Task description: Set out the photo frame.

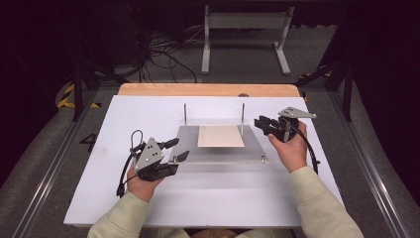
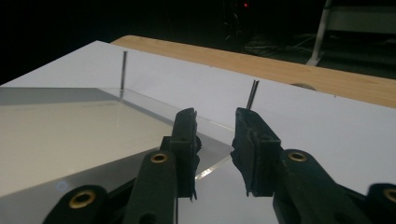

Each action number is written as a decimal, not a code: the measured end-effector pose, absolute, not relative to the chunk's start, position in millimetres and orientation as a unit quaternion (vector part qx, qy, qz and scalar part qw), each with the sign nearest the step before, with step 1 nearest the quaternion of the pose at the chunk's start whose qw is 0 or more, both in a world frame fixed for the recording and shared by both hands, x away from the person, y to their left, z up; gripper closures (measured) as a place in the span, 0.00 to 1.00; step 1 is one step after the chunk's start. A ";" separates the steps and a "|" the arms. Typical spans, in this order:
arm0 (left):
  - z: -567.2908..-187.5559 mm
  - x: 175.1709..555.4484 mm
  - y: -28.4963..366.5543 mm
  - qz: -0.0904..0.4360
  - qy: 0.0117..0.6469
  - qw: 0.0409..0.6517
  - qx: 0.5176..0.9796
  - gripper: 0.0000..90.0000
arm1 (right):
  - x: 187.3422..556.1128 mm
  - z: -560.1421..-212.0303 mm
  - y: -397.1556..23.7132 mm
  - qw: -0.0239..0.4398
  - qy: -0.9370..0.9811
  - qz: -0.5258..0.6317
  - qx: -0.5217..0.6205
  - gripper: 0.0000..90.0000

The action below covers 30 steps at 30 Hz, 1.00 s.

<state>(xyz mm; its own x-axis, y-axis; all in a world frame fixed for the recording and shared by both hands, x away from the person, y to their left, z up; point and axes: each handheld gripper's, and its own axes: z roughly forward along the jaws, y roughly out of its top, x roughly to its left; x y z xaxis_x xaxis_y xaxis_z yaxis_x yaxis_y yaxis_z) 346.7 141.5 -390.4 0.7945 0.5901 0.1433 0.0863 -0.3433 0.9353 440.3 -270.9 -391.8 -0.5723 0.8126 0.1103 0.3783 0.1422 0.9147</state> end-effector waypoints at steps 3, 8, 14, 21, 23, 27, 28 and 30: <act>-389.6 347.4 142.1 0.236 0.216 0.530 0.785 0.51 | 422.7 -387.1 -276.7 0.207 0.720 0.534 0.390 0.69; -389.8 347.1 142.3 0.234 0.216 0.527 0.788 0.51 | 393.8 -393.2 -285.7 0.198 0.713 0.566 0.363 0.67; -389.6 348.0 143.2 0.234 0.216 0.528 0.788 0.51 | 374.4 -388.0 -294.7 0.197 0.717 0.565 0.358 0.64; -389.3 348.1 143.2 0.233 0.216 0.527 0.788 0.51 | 359.2 -379.8 -291.8 0.214 0.730 0.561 0.328 0.56; -389.2 348.1 143.2 0.233 0.216 0.527 0.788 0.51 | 355.3 -379.2 -291.3 0.218 0.738 0.556 0.314 0.54; -388.9 347.7 143.1 0.234 0.217 0.525 0.789 0.50 | 349.3 -378.3 -292.8 0.226 0.752 0.544 0.298 0.50; -388.8 347.7 143.1 0.234 0.217 0.525 0.789 0.50 | 347.7 -378.6 -292.8 0.225 0.754 0.542 0.294 0.49; -388.7 347.8 143.0 0.234 0.218 0.525 0.789 0.50 | 345.1 -379.7 -292.1 0.223 0.765 0.534 0.282 0.48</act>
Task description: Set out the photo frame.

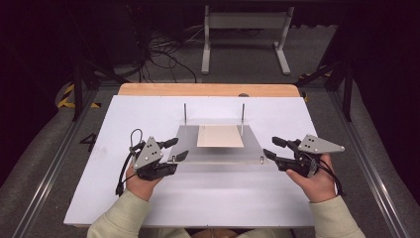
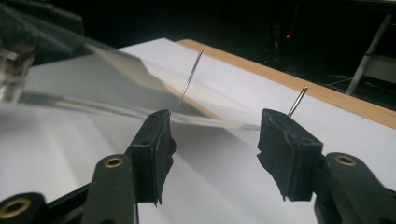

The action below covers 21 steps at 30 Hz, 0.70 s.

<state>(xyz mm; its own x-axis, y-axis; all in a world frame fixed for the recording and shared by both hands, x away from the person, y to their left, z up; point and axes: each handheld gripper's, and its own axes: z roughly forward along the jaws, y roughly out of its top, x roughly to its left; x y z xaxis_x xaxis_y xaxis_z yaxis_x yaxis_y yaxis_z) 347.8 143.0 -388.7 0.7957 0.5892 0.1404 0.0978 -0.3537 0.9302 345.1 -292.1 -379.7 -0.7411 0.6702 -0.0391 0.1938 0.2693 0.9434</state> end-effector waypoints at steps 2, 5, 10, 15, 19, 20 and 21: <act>-388.6 347.8 143.1 0.234 0.218 0.524 0.789 0.50 | 343.7 -380.2 -291.2 0.223 0.771 0.529 0.277 0.48; -388.4 347.8 143.0 0.232 0.218 0.525 0.789 0.50 | 338.6 -380.5 -283.1 0.224 0.781 0.527 0.249 0.43; -388.4 347.8 143.0 0.233 0.219 0.525 0.789 0.50 | 336.1 -378.1 -273.7 0.223 0.783 0.535 0.226 0.39; -388.4 348.0 142.7 0.232 0.220 0.526 0.788 0.50 | 336.4 -376.9 -261.1 0.228 0.773 0.557 0.201 0.34; -388.4 348.2 142.5 0.232 0.219 0.525 0.789 0.50 | 341.5 -380.9 -251.1 0.231 0.776 0.559 0.179 0.38; -388.4 348.2 142.5 0.232 0.219 0.525 0.789 0.50 | 342.8 -382.5 -248.9 0.231 0.779 0.558 0.170 0.43; -388.5 348.1 142.4 0.232 0.221 0.526 0.788 0.50 | 342.8 -382.5 -248.9 0.231 0.779 0.558 0.170 0.43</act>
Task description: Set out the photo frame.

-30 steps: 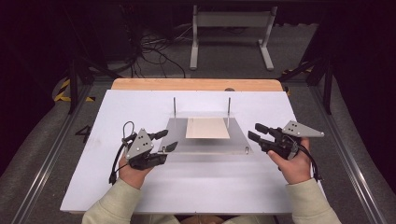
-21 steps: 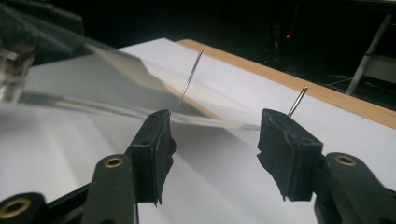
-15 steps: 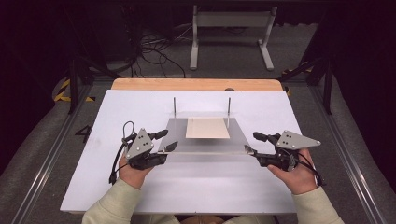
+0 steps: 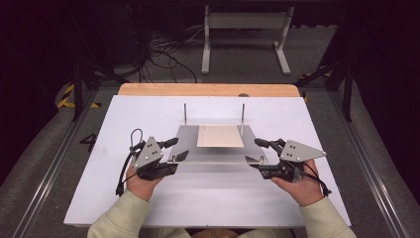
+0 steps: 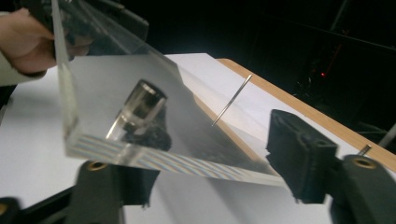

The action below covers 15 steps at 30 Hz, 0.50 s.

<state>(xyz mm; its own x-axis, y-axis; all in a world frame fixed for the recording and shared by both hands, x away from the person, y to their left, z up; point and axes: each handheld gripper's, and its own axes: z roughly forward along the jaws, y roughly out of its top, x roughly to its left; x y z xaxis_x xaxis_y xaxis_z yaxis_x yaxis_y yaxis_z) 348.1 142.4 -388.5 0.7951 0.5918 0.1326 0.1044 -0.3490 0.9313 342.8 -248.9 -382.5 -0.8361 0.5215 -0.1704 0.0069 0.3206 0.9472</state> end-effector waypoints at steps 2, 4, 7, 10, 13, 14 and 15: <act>-388.7 348.0 142.4 0.232 0.221 0.525 0.789 0.49 | 345.9 -385.9 -245.7 0.252 0.782 0.551 0.147 0.55; -388.7 347.8 142.3 0.233 0.219 0.523 0.790 0.49 | 346.4 -386.4 -246.0 0.257 0.780 0.552 0.144 0.59; -388.9 347.1 141.7 0.238 0.221 0.525 0.786 0.50 | 346.7 -386.9 -246.0 0.284 0.782 0.541 0.123 0.64; -388.3 346.3 141.3 0.243 0.219 0.524 0.787 0.51 | 347.3 -385.8 -246.1 0.281 0.783 0.541 0.125 0.64; -388.0 346.8 141.4 0.245 0.218 0.525 0.785 0.52 | 347.6 -384.9 -245.8 0.278 0.783 0.542 0.129 0.64; -387.9 346.8 141.4 0.245 0.219 0.525 0.785 0.52 | 347.7 -384.8 -245.9 0.279 0.782 0.542 0.129 0.64; -387.8 346.8 141.3 0.245 0.220 0.526 0.784 0.52 | 347.7 -384.7 -245.9 0.279 0.782 0.543 0.130 0.64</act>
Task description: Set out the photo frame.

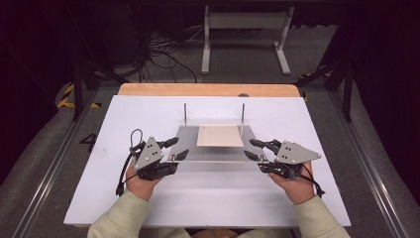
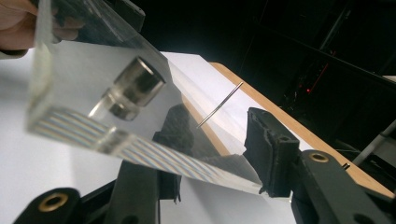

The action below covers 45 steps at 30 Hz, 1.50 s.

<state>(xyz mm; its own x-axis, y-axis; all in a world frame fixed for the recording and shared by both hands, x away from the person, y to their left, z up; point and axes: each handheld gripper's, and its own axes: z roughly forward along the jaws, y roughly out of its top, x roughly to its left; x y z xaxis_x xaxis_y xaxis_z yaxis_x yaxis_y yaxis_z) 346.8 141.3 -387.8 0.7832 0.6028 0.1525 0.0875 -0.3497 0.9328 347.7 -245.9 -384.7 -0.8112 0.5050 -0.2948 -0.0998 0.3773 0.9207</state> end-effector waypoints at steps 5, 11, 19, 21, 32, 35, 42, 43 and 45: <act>-385.0 346.2 140.3 0.258 0.224 0.527 0.778 0.53 | 347.8 -383.2 -244.8 0.290 0.776 0.545 0.131 0.64; -369.5 335.1 138.6 0.293 0.214 0.532 0.765 0.57 | 343.5 -374.7 -244.5 0.320 0.757 0.556 0.121 0.65; -351.3 330.0 139.0 0.316 0.215 0.547 0.745 0.59 | 332.4 -354.0 -242.0 0.362 0.738 0.559 0.108 0.67; -345.5 327.6 138.0 0.326 0.216 0.550 0.738 0.61 | 326.7 -344.8 -239.7 0.385 0.728 0.557 0.106 0.68; -318.6 310.2 138.6 0.339 0.226 0.568 0.716 0.62 | 308.6 -322.6 -232.3 0.409 0.708 0.561 0.129 0.65; -314.5 306.0 139.7 0.338 0.226 0.571 0.714 0.62 | 301.6 -316.5 -230.6 0.403 0.709 0.563 0.134 0.65; -299.9 292.3 143.3 0.303 0.242 0.576 0.719 0.62 | 286.0 -301.9 -228.9 0.383 0.716 0.567 0.140 0.65; -299.2 292.0 143.5 0.297 0.243 0.579 0.719 0.62 | 284.3 -300.0 -228.5 0.384 0.714 0.568 0.140 0.64; -298.7 292.1 143.1 0.294 0.244 0.579 0.720 0.62 | 284.2 -297.3 -229.6 0.373 0.716 0.572 0.147 0.64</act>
<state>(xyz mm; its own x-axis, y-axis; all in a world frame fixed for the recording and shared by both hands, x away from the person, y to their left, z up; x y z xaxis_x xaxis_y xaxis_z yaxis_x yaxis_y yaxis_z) 292.1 143.1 -298.7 0.7073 0.6929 0.1402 0.0108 -0.2090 0.9779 284.2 -229.6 -297.3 -0.6790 0.6370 -0.3650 -0.2161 0.3018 0.9286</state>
